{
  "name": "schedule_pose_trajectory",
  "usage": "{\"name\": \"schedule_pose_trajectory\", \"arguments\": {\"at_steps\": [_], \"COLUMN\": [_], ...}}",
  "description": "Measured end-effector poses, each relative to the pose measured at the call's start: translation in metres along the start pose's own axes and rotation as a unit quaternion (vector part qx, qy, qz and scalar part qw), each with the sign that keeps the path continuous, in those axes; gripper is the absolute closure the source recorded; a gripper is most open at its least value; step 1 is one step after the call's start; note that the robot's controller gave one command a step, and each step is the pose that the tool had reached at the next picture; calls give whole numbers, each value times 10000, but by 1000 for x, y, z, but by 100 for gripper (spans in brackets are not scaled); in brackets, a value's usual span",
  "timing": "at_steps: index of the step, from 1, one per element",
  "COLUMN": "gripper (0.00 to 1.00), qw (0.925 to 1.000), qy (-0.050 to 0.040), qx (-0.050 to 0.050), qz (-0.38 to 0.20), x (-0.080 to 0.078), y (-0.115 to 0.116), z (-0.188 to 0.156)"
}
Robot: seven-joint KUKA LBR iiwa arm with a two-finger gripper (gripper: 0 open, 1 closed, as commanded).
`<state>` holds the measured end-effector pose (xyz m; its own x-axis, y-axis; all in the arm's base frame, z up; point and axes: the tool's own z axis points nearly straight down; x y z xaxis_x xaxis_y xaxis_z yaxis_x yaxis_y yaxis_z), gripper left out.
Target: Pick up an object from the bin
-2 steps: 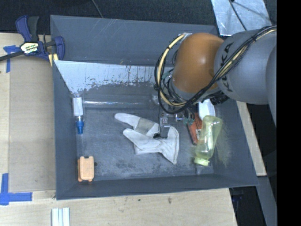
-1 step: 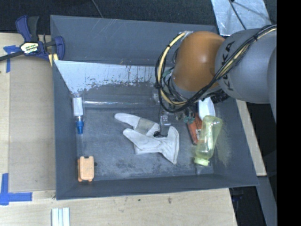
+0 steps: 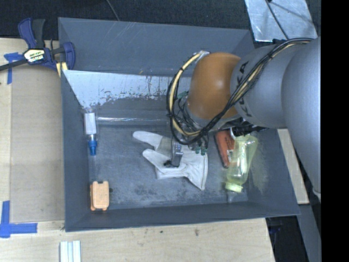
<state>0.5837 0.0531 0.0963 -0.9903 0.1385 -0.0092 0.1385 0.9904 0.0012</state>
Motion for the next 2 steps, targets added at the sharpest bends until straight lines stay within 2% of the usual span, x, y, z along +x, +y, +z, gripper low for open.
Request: {"name": "schedule_pose_trajectory", "arguments": {"at_steps": [1, 2], "gripper": [0, 0], "qw": [9999, 9972], "qy": [38, 23], "qx": [12, 9], "qz": [-162, 748], "x": [3, 21], "y": [19, 42], "z": [24, 24]}}
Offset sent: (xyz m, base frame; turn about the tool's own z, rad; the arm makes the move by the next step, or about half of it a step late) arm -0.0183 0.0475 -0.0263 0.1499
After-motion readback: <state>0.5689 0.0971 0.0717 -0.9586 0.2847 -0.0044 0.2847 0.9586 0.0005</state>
